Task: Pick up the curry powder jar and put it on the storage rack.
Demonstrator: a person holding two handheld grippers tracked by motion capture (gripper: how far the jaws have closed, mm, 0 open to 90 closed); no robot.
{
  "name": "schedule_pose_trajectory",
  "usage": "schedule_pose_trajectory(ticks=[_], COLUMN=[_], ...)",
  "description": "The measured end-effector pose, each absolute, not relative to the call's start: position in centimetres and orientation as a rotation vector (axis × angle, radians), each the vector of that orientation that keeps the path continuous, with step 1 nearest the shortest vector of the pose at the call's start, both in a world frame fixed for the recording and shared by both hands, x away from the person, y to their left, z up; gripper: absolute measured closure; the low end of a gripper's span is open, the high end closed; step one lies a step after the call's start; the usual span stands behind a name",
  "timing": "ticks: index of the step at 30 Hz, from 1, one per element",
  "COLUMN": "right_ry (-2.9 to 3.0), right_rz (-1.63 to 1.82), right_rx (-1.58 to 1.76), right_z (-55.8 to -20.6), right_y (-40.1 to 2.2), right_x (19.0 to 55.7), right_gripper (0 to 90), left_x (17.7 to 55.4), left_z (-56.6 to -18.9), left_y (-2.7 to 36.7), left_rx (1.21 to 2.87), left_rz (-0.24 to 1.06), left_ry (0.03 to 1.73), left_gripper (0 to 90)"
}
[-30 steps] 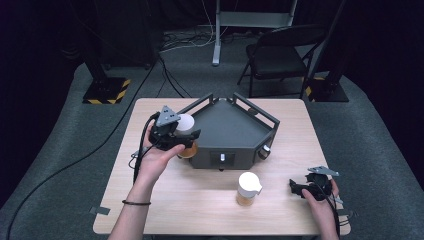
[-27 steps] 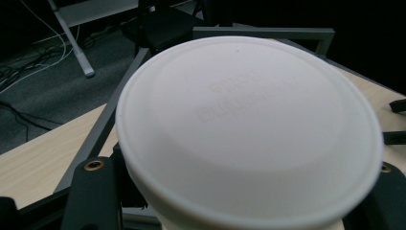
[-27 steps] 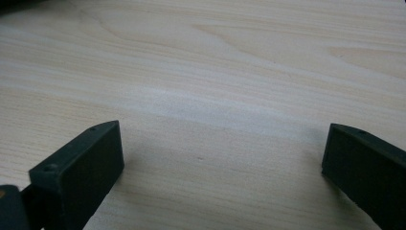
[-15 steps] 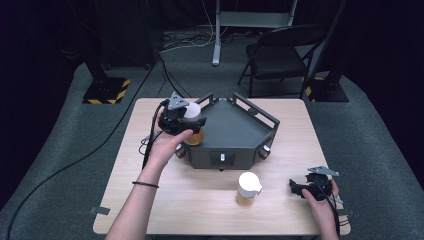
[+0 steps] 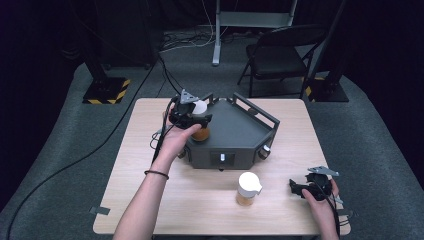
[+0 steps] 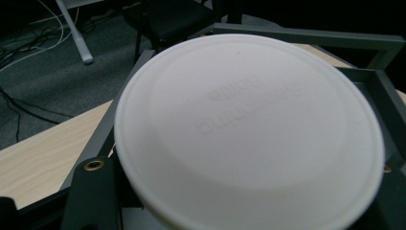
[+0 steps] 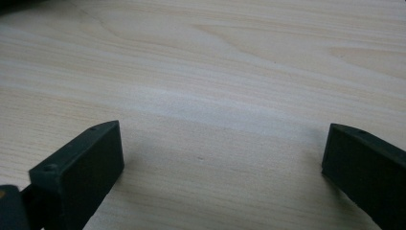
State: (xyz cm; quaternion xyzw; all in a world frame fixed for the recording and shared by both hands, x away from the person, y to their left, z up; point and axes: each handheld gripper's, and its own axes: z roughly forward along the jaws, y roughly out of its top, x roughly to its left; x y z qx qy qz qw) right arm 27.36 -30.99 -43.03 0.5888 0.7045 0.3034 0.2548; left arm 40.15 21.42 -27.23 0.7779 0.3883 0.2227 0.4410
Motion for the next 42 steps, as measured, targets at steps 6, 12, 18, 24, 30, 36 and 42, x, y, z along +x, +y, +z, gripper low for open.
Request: schedule_pose_trajectory(ticks=[6, 12, 18, 24, 30, 36, 42], right_ry=[1.915, 1.915, 1.915, 1.915, 1.915, 1.915, 1.915], right_rz=[0.824, 0.824, 0.824, 0.824, 0.824, 0.824, 0.824], right_rx=[1.598, 1.598, 1.598, 1.598, 1.598, 1.598, 1.599], right_z=[-43.0, -43.0, -43.0, -43.0, -43.0, -43.0, -43.0], right_y=[-31.0, -31.0, -31.0, -31.0, -31.0, -31.0, -31.0], right_x=[27.4, 27.4, 27.4, 27.4, 27.4, 27.4, 27.4], right_gripper=[0.0, 0.0, 0.0, 0.0, 0.0, 0.0, 0.0], left_x=[40.8, 41.4, 41.5, 40.9, 39.7, 38.3, 36.8], left_z=[-27.2, -26.6, -26.0, -25.8, -25.3, -24.9, -24.6], left_y=[21.4, 21.3, 21.2, 21.7, 22.7, 23.3, 23.8], left_rx=[1.923, 1.939, 1.942, 1.912, 1.901, 1.92, 1.918], left_rz=[0.537, 0.506, 0.489, 0.488, 0.493, 0.527, 0.547], left_ry=[0.984, 0.997, 0.995, 1.011, 1.009, 0.999, 0.964], left_gripper=[33.6, 31.2, 22.3, 15.5, 13.2, 11.2, 8.8])
